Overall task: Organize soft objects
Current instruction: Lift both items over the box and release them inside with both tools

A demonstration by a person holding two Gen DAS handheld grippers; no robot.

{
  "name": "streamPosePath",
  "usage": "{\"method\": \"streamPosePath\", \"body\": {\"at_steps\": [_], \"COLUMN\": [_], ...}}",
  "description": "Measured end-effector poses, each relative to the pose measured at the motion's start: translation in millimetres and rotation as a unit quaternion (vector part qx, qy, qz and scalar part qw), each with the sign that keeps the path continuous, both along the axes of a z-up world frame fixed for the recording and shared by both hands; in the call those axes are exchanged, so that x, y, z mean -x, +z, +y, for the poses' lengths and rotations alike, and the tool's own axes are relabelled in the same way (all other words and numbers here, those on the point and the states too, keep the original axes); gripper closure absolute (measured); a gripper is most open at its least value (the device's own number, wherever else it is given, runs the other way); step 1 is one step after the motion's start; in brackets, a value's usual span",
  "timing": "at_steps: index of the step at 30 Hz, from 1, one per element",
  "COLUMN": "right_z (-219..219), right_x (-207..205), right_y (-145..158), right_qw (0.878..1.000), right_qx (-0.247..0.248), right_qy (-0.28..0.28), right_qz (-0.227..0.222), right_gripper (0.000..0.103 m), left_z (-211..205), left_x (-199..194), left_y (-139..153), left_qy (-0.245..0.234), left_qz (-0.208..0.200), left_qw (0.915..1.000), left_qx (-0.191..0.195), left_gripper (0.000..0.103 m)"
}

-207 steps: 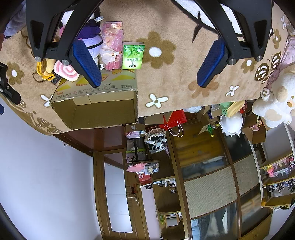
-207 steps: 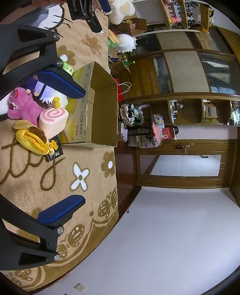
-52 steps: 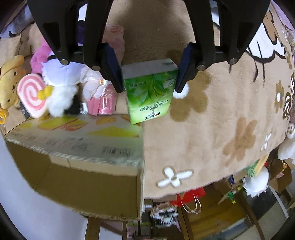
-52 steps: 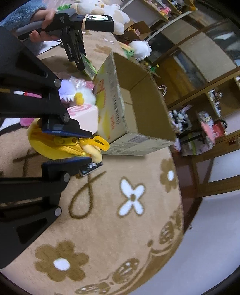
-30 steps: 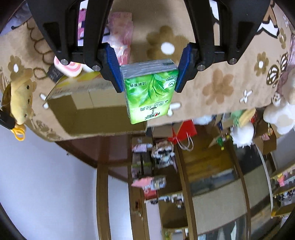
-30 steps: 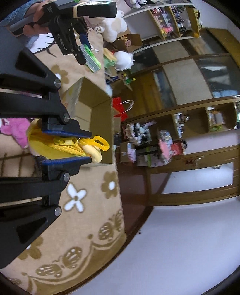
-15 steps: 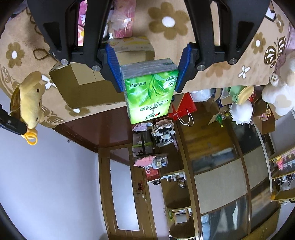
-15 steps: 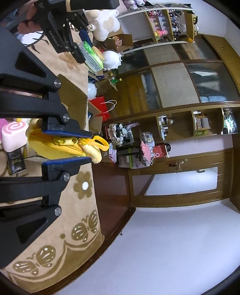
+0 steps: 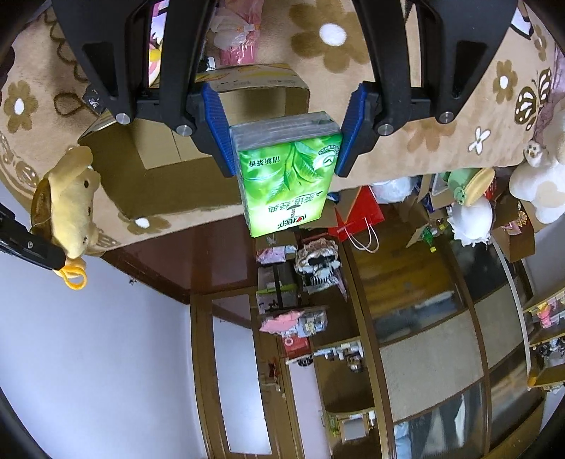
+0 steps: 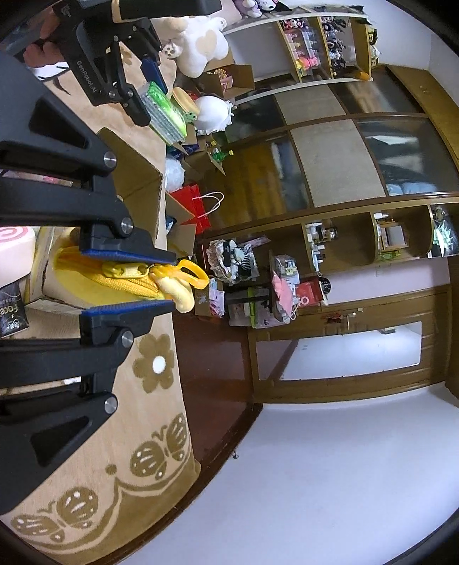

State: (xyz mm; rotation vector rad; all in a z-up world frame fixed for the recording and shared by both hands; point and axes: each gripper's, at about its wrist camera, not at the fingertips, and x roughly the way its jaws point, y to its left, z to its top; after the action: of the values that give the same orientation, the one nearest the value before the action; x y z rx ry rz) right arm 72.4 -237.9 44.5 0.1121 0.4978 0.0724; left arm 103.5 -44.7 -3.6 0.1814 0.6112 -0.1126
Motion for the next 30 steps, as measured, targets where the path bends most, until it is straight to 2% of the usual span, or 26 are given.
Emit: {"method": "streamPosePath", "body": {"at_steps": [16, 21, 23, 25, 30], "right_z": [7.9, 10.8, 11.5, 11.3, 9.3], "right_x": [-18.2, -19.7, -20.3, -20.4, -16.9], "right_y": [-34.3, -38.1, -39.7, -39.8, -38.0], "right_qw": [0.999, 0.999, 0.999, 0.999, 0.999], "right_qx": [0.002, 0.007, 0.004, 0.003, -0.001], "right_qy": [0.026, 0.032, 0.033, 0.035, 0.034], "right_qz": [0.024, 0.029, 0.031, 0.032, 0.031], "right_gripper": [0.08, 0.078, 0.077, 0.068, 0.048], "left_z": [-9.7, -6.2, -4.3, -2.7, 0.6], "left_x": [-12.6, -12.7, -12.4, -10.9, -8.7], "left_y": [-30.1, -34.8, -34.9, -34.8, -36.7], "left_qy": [-0.015, -0.007, -0.005, -0.003, 0.001], "left_qz": [0.045, 0.053, 0.054, 0.051, 0.056], "left_qw": [0.9988, 0.9985, 0.9984, 0.9986, 0.9982], "left_qx": [-0.011, -0.016, -0.016, -0.015, -0.021], "left_gripper": [0.048, 0.046, 0.041, 0.033, 0.028]}}
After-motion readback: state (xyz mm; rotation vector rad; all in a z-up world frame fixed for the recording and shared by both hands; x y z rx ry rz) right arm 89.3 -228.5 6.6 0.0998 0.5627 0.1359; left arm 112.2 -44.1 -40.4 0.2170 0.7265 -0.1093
